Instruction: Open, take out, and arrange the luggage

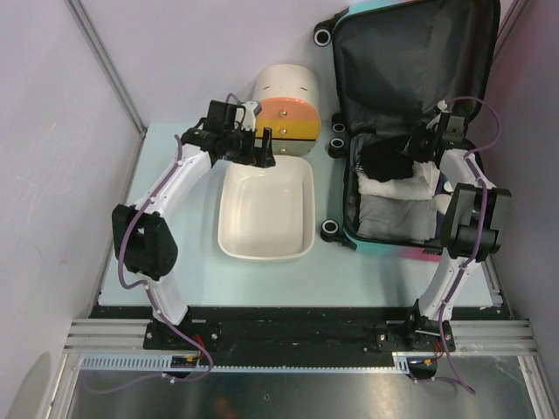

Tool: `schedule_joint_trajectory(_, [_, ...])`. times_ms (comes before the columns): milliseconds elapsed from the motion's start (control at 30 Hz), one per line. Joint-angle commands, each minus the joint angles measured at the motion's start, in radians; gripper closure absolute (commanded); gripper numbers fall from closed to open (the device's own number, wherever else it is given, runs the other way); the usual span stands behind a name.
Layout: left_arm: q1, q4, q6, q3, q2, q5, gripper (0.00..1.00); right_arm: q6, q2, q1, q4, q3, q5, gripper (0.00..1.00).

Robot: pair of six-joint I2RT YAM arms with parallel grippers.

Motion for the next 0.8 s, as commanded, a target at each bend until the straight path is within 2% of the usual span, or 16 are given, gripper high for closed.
schedule_joint_trajectory(0, [0.014,0.025,0.006,0.005,-0.043,-0.001,0.0,0.017,-0.015,0.026,0.0,0.051,-0.054,0.73])
schedule_joint_trajectory(133, [0.019,0.036,0.039,0.01,-0.057,-0.007,0.0,0.027,-0.058,0.025,-0.012,0.087,-0.083,1.0])
schedule_joint_trajectory(500, [0.046,0.053,0.024,-0.015,-0.092,0.003,0.0,0.179,-0.233,0.095,0.037,0.062,-0.152,1.0])
schedule_joint_trajectory(767, [0.077,0.071,0.023,-0.093,-0.169,-0.007,0.0,0.285,-0.312,0.285,0.101,0.025,-0.138,1.0])
